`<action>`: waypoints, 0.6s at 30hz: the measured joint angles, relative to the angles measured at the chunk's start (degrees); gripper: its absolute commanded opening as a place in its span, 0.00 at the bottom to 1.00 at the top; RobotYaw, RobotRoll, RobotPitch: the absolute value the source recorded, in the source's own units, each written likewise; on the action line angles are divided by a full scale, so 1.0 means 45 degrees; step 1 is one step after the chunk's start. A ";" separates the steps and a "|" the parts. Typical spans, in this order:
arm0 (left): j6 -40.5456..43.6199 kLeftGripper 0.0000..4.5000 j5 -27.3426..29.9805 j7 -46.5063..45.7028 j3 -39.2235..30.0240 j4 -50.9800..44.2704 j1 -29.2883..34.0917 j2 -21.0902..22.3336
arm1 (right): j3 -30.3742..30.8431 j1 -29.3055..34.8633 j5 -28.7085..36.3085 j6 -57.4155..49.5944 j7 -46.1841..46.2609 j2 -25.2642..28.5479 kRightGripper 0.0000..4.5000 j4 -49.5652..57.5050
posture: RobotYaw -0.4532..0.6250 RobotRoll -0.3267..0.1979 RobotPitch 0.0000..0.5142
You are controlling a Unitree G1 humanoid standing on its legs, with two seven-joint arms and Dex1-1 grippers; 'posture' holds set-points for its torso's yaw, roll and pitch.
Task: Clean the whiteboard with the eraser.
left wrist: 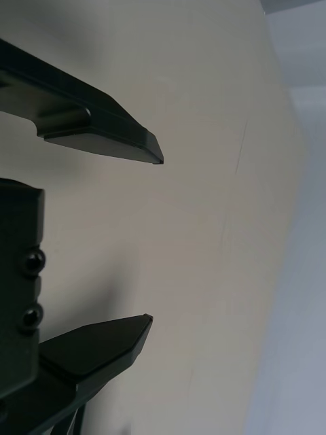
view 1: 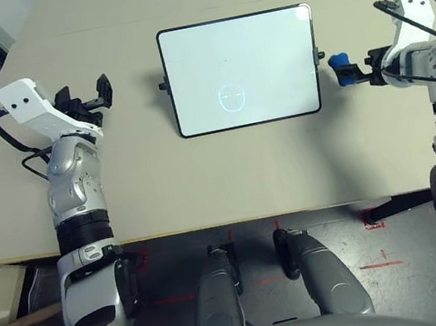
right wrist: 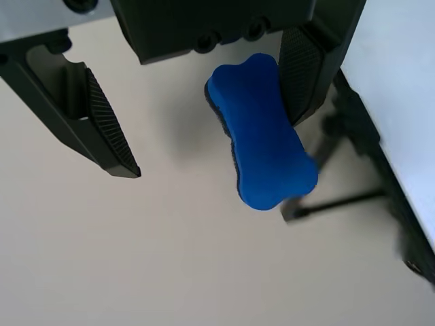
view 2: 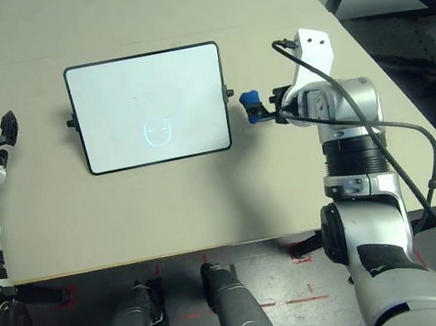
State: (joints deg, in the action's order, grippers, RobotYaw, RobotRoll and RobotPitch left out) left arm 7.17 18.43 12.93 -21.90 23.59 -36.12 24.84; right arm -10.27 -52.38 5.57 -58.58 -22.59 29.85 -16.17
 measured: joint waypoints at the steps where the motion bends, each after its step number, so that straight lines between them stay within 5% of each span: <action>1: 0.0013 1.00 0.0005 0.0044 0.0041 0.0000 -0.0018 0.0001 | -0.0105 0.0000 -0.0006 -0.0020 0.0255 0.0044 1.00 -0.0006 | 0.36 0.62 0.48; 18: 0.0143 1.00 -0.0032 0.0579 0.0203 0.0300 -0.0400 0.0216 | -0.0286 0.0441 0.0125 -0.3036 0.1027 0.1033 1.00 0.0200 | 0.35 0.62 0.57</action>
State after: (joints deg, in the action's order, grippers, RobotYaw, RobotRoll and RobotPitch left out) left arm 7.82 18.28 15.53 -20.99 24.94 -37.92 25.82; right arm -11.56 -50.40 6.13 -72.25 -17.97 34.50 -15.27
